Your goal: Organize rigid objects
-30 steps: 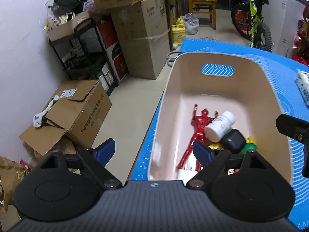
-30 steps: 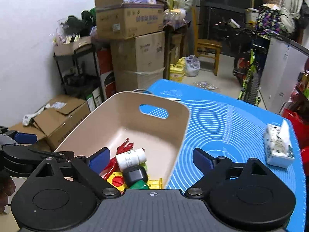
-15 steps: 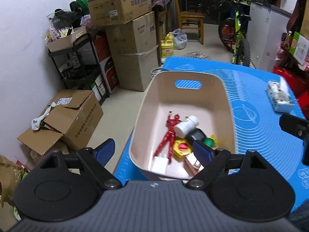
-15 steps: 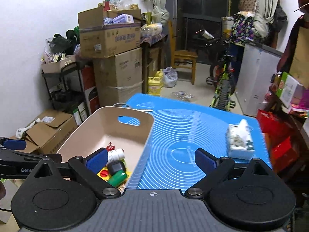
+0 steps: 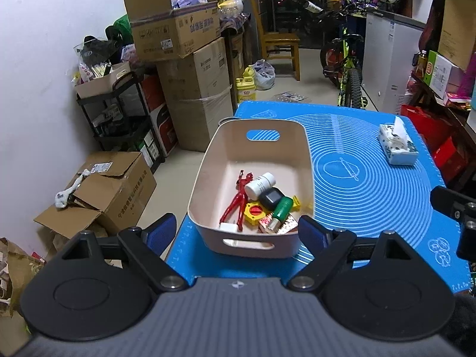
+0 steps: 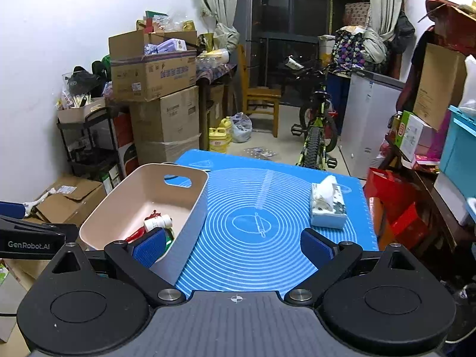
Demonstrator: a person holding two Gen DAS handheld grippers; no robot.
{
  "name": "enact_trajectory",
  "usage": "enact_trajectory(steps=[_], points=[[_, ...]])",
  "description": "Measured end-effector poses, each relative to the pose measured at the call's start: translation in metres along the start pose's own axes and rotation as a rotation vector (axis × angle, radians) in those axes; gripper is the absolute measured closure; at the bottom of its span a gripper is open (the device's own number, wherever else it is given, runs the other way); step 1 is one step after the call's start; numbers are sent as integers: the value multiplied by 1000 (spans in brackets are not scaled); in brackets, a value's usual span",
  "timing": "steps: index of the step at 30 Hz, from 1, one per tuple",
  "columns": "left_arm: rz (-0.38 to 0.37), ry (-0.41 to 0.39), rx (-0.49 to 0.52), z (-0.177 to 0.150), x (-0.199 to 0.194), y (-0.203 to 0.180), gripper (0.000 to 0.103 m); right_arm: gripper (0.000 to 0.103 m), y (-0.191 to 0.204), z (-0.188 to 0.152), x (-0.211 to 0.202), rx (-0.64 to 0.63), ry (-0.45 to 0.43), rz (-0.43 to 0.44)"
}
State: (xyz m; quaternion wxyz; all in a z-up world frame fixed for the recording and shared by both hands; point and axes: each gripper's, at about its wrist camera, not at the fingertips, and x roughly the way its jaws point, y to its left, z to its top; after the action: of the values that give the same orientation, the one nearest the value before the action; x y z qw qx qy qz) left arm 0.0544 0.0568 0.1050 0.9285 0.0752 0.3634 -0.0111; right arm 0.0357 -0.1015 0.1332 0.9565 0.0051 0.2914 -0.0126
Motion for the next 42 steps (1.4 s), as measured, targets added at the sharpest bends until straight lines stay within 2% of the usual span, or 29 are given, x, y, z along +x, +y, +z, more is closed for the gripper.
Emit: enact_trajectory(steps=[11, 22, 38, 42], points=[[-27, -27, 9, -24, -33, -13, 14, 6, -22, -30, -47, 58, -39, -26], [-57, -56, 42, -53, -56, -33, 13, 6, -45, -68, -76, 106, -34, -32], [-115, -46, 30, -96, -59, -39, 12, 6, -46, -112, -97, 102, -46, -51], [-110, -43, 35, -106, -61, -40, 12, 6, -44, -122, -102, 101, -53, -55]])
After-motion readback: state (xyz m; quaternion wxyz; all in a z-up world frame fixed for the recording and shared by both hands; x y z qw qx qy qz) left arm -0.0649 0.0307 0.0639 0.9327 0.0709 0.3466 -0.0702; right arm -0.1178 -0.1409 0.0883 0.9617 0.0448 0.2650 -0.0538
